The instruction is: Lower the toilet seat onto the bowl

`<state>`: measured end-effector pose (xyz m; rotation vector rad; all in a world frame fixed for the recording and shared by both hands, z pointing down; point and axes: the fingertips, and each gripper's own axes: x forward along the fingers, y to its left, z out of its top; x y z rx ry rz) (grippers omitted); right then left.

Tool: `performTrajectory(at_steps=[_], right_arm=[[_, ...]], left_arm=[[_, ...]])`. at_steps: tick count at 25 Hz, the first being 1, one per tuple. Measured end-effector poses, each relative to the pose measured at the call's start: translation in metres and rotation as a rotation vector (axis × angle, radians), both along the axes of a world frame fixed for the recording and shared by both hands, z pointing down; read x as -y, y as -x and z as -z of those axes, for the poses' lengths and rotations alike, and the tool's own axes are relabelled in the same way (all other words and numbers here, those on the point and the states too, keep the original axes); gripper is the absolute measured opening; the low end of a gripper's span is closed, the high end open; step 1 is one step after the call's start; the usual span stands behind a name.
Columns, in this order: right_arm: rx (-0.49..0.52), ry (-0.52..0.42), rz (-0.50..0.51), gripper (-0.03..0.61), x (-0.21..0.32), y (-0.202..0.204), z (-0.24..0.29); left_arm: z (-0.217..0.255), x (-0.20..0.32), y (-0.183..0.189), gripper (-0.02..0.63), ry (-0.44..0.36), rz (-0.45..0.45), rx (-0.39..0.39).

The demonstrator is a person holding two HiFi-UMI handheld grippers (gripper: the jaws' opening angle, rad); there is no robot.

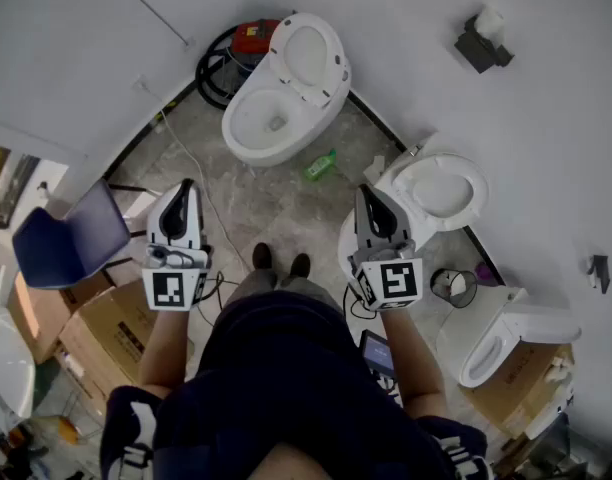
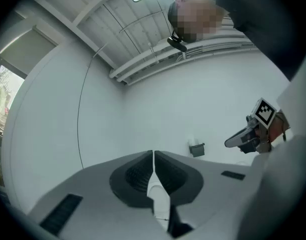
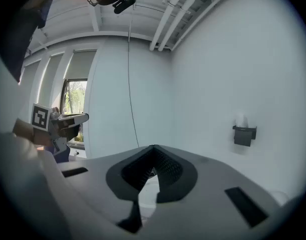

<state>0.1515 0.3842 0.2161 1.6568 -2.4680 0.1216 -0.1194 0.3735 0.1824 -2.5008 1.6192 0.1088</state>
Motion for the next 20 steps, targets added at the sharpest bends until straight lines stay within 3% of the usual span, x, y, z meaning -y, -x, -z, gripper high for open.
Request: performTrajectory(at_steps=[4,20], right_arm=[[-0.007,-0.001,-0.001,0.017,0.0037,-0.0027,-0.0003],[-0.021,-0.007,0.013,0.018,0.0062,0.0006,-0.0025]], left_arm=[[0.0092,0.0033,-0.0059,0.032,-0.051,-0.022,-0.004],[0.0026,0.0072,-0.0052,0.032,-0.032,-0.014,-0.008]])
